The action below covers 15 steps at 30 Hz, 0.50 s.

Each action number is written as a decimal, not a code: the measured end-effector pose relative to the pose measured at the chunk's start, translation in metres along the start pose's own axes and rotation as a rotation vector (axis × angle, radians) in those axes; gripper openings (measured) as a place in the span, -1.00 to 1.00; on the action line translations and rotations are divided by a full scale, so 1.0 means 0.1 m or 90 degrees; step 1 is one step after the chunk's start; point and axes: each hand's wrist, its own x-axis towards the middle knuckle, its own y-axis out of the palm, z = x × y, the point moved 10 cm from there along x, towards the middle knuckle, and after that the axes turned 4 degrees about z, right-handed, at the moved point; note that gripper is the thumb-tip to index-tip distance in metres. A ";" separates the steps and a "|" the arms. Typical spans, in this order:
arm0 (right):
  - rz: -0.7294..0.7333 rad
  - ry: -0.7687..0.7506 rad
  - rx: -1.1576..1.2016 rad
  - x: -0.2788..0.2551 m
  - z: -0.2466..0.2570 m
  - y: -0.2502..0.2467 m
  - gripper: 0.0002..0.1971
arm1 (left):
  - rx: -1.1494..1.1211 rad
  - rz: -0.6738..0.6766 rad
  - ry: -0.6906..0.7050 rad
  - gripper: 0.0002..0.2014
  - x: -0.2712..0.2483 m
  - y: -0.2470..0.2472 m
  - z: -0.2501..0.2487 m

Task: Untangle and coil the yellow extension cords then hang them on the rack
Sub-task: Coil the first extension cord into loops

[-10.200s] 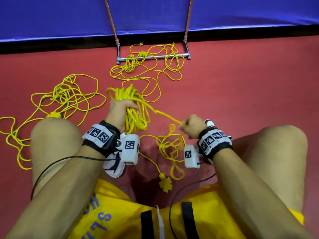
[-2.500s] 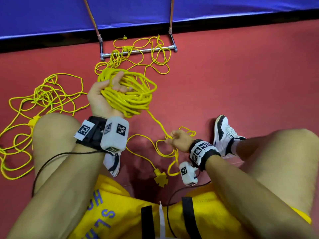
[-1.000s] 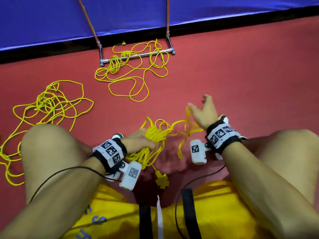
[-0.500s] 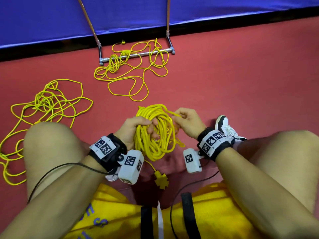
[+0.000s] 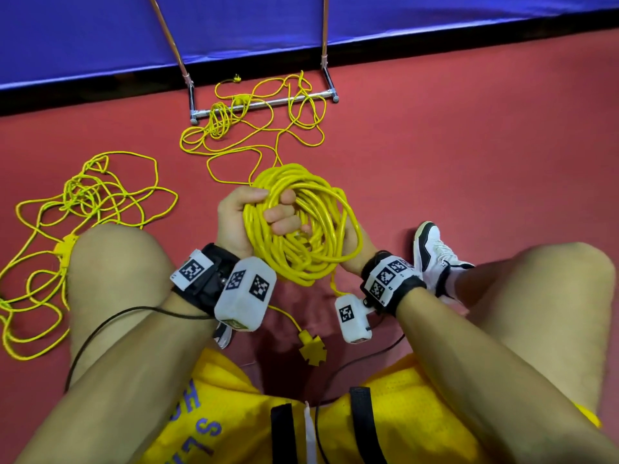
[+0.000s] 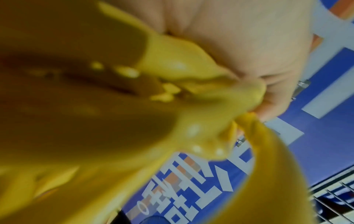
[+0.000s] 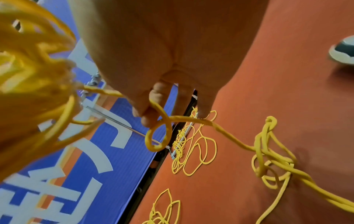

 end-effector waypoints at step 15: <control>0.008 0.094 0.115 -0.18 -0.13 0.35 -0.60 | -0.025 -0.263 0.252 -0.69 -0.24 -0.57 -0.73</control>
